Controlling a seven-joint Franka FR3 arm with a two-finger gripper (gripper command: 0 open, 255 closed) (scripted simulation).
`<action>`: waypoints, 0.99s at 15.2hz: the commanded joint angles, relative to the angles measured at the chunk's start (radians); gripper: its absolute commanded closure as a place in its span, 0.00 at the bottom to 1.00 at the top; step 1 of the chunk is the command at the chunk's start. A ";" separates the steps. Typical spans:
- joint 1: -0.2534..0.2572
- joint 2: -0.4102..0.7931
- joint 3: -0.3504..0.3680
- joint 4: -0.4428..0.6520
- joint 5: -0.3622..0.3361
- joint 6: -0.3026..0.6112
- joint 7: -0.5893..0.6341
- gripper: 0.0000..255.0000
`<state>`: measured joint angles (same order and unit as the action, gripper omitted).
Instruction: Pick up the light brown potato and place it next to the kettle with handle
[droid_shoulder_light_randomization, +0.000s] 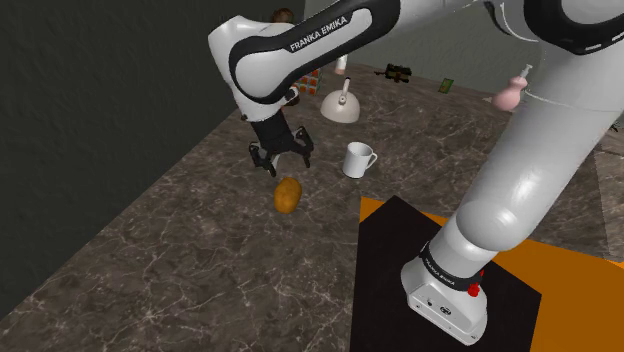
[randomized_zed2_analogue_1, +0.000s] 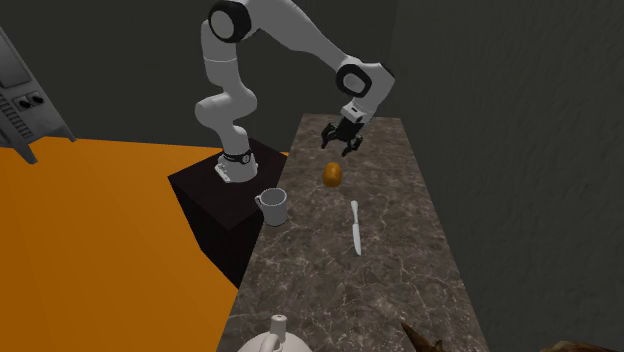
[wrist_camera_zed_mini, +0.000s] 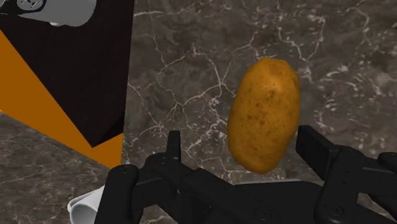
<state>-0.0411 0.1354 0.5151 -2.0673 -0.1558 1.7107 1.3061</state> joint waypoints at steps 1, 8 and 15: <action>0.020 0.099 -0.001 0.047 -0.020 -0.005 0.091 0.00; 0.063 0.272 -0.029 0.114 -0.049 0.015 0.221 0.00; 0.056 0.272 -0.033 0.052 -0.056 0.076 0.225 0.00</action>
<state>0.0151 0.4063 0.4821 -2.0140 -0.2116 1.7842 1.5311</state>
